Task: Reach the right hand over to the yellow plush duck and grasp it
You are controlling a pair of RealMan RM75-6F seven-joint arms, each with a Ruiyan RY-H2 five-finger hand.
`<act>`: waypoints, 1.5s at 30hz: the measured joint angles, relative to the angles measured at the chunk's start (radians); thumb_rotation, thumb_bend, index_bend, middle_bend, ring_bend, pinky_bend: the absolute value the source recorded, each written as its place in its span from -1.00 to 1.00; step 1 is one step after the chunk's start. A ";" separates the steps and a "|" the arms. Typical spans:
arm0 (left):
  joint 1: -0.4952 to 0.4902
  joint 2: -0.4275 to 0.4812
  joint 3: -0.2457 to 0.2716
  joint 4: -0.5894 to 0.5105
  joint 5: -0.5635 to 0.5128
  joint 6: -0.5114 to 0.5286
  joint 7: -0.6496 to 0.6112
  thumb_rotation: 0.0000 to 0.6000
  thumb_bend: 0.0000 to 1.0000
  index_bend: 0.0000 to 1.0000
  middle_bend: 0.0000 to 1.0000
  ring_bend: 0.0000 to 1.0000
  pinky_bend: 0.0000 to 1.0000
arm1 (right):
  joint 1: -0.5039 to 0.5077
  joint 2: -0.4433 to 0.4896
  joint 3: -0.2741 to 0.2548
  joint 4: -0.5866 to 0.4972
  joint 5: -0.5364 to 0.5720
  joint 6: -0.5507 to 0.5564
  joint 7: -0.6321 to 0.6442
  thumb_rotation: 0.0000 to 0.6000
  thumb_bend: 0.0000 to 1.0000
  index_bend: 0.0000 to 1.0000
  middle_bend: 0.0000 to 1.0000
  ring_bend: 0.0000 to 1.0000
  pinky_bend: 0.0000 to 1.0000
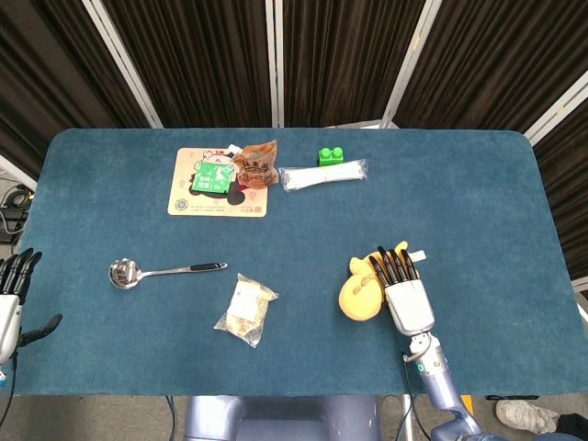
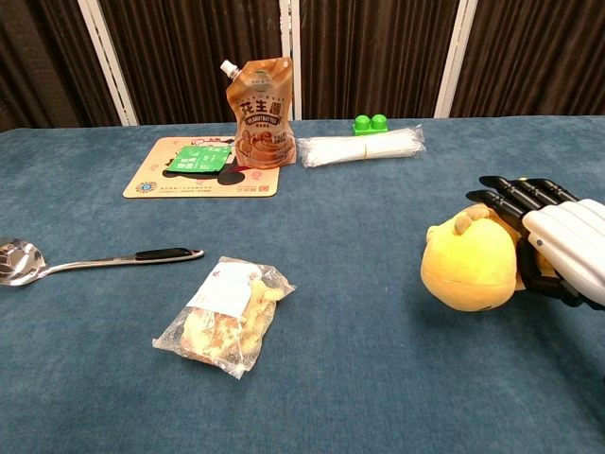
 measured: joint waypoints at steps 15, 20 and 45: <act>0.002 0.001 0.001 0.001 0.008 0.011 -0.009 1.00 -0.58 -1.00 -1.00 -1.00 -1.00 | -0.024 -0.018 -0.110 0.018 -0.064 0.020 -0.007 1.00 1.00 -1.00 -1.00 -1.00 -1.00; 0.003 0.000 0.003 0.001 0.013 0.012 -0.008 1.00 -0.58 -1.00 -1.00 -1.00 -1.00 | -0.037 0.005 -0.142 -0.027 -0.118 0.092 -0.003 1.00 1.00 -1.00 -1.00 -1.00 -1.00; -0.002 -0.005 0.003 0.004 0.004 -0.002 0.000 1.00 -0.58 -1.00 -1.00 -1.00 -1.00 | 0.023 -0.016 -0.064 0.014 -0.033 -0.064 -0.067 1.00 1.00 -1.00 -1.00 -1.00 -1.00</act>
